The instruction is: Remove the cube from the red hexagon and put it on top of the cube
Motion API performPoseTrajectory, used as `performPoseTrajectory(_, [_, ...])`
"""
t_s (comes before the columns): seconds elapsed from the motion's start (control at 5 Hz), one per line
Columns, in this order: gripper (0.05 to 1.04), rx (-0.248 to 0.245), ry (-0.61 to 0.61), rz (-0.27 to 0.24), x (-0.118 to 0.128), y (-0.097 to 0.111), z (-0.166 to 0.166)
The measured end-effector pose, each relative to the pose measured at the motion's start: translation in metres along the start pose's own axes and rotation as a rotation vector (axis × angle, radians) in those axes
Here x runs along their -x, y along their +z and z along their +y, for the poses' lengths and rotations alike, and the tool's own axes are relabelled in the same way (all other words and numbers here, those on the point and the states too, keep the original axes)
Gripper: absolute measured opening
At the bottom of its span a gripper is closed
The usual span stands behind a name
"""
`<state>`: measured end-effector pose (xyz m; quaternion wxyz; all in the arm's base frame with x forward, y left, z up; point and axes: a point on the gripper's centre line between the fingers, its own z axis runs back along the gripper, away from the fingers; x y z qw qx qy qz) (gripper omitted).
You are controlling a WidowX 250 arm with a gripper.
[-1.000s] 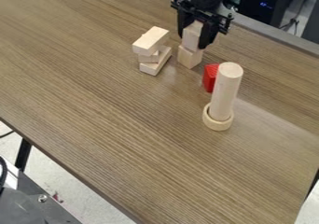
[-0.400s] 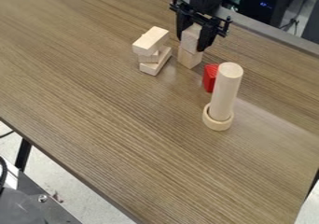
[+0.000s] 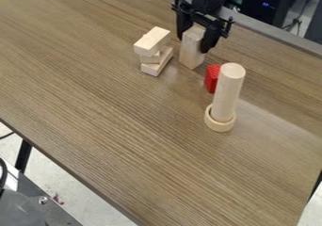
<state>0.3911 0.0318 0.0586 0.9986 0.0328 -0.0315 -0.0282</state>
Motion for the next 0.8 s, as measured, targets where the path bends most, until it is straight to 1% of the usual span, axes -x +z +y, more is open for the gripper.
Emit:
performPoseTrajectory(0.2, [1.001,0.000,-0.005,0.002,0.000,-0.001,0.000])
performPoseTrajectory(0.4, [0.999,0.010,-0.006,0.001,0.001,0.001,-0.002])
performPoseTrajectory(0.6, [0.999,0.024,-0.004,-0.027,0.000,0.016,-0.003])
performPoseTrajectory(0.8, [0.999,0.030,0.001,-0.084,-0.002,0.039,0.001])
